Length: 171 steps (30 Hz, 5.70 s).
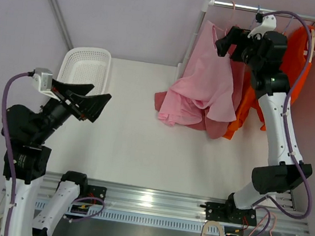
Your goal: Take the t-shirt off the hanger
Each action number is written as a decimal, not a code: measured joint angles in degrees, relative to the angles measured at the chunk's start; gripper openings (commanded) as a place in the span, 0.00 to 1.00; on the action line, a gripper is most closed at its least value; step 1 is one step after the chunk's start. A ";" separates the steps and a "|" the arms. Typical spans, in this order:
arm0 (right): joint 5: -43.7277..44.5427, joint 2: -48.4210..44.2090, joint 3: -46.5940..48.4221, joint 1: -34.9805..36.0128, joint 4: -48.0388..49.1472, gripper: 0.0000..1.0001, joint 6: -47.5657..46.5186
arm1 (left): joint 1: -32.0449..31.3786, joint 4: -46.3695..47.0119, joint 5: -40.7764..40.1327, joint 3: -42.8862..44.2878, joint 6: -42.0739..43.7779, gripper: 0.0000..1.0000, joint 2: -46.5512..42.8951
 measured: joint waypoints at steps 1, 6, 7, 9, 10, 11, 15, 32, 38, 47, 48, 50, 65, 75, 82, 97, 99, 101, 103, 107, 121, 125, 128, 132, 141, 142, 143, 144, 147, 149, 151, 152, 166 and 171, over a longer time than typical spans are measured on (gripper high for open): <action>0.17 1.31 2.49 0.11 0.11 0.99 -0.11 | 0.00 -0.04 -0.09 -1.05 0.44 0.99 -0.02; 2.03 2.62 4.57 1.18 1.79 1.00 -1.38 | 0.00 -1.60 -0.48 -4.87 2.43 1.00 0.42; 2.29 2.95 4.90 1.40 1.84 1.00 -1.49 | 0.00 -1.88 -0.63 -5.03 2.86 0.99 0.46; 3.34 4.50 6.75 1.66 1.66 1.00 -1.53 | 0.00 -1.92 -0.81 -5.14 3.43 0.99 0.42; 3.74 5.75 8.48 1.77 1.60 0.99 -1.64 | 0.00 -1.77 -0.87 -5.33 3.56 0.99 0.20; 4.11 7.48 10.67 1.88 1.53 0.99 -1.88 | 0.00 -1.53 -0.96 -5.77 3.80 0.99 -0.24; 5.18 13.03 16.63 1.97 1.20 0.97 -2.89 | 0.00 -0.66 -1.31 -8.07 4.00 1.00 -2.56; 8.46 26.21 30.16 1.99 -1.22 0.48 -1.95 | 0.00 1.07 -2.84 -9.53 4.00 1.00 -3.54; 9.38 26.53 30.16 2.25 -1.51 0.30 -1.70 | 0.00 1.09 -3.32 -9.68 4.02 1.00 -3.63; 12.61 26.53 30.38 3.02 -1.84 0.00 -2.14 | 0.00 1.11 -3.50 -10.29 4.02 0.99 -3.67; 12.76 26.53 30.49 3.10 -1.99 0.00 -2.19 | 0.00 1.18 -3.48 -10.29 4.02 1.00 -3.67; 13.09 26.56 31.23 3.21 -2.73 0.00 -2.29 | 0.00 1.40 -2.91 -10.32 4.04 1.00 -3.67; 23.26 18.16 32.04 7.82 -6.60 0.00 -3.85 | -15.61 0.66 1.36 -1.31 11.61 0.99 10.64; 47.67 -6.32 8.24 21.20 -12.66 0.00 7.91 | -44.70 -3.28 -19.65 0.59 19.58 0.99 14.25; 48.57 -12.96 0.33 24.79 -14.75 0.00 12.33 | -61.96 4.15 -26.08 -6.34 22.82 0.99 13.64; 46.99 -12.57 -0.28 27.80 -16.15 0.00 12.09 | -69.72 21.29 -32.15 -2.45 28.28 0.79 36.22; 46.77 -12.52 -0.28 27.80 -16.20 0.00 12.09 | -69.85 23.30 -32.98 -2.14 29.20 0.58 37.77; 46.75 -12.35 -0.13 27.80 -16.39 0.00 12.04 | -69.92 23.89 -33.35 -1.01 30.05 0.36 39.43; 46.58 -12.00 0.24 27.80 -16.61 0.00 12.00 | -70.10 24.04 -33.44 0.57 30.58 0.27 41.11; 45.90 -11.52 0.68 27.80 -17.27 0.00 12.11 | -72.35 24.11 -36.00 1.77 32.35 0.02 42.14; 46.93 -8.33 2.91 27.61 -19.85 0.00 10.29 | -90.09 21.55 -25.09 0.61 37.86 0.01 36.30; 45.09 -7.28 4.63 27.19 -23.98 0.00 10.08 | -89.94 17.29 -16.72 1.97 37.57 0.01 38.66; 43.06 -6.58 7.13 26.73 -28.89 0.00 10.21 | -89.74 16.90 -16.65 0.39 37.44 0.01 41.00; 41.35 -5.44 10.91 25.64 -33.90 0.00 11.34 | -87.06 16.90 -18.93 -1.53 36.15 0.01 44.41; 46.47 -10.99 -4.61 25.99 -28.00 0.00 15.50 | -87.69 10.93 -23.32 17.94 34.40 0.01 51.69; 46.62 -11.39 -5.75 26.03 -27.04 0.00 15.67 | -87.93 10.49 -23.50 20.65 34.38 0.01 52.06; 46.71 -11.82 -6.78 26.10 -26.03 0.00 15.74 | -88.06 10.23 -23.58 23.04 34.36 0.01 52.33; 46.84 -12.15 -7.48 26.14 -25.29 0.00 15.76 | -88.11 10.21 -23.34 24.81 34.34 0.01 52.35; 47.08 -12.41 -7.54 26.16 -23.93 0.00 15.76 | -88.11 10.12 -21.05 26.51 34.34 0.01 52.33; 46.95 -12.28 -6.54 26.12 -24.22 0.00 15.67 | -88.11 8.72 -18.18 26.45 34.42 0.01 53.05; 46.23 -11.69 -4.24 25.86 -25.07 0.00 15.65 | -88.08 7.80 -13.97 25.94 34.53 0.01 54.86; 45.35 -11.26 -2.51 25.55 -25.94 0.00 15.67 | -88.08 7.67 -11.98 25.00 34.71 0.01 55.74; 28.59 -8.68 11.96 16.55 -39.80 0.00 15.52 | -83.43 11.96 -26.27 -3.06 28.52 0.01 48.85; 23.82 -8.85 13.62 16.04 -40.39 0.00 14.38 | -71.67 10.91 -35.87 -7.50 18.86 0.01 37.22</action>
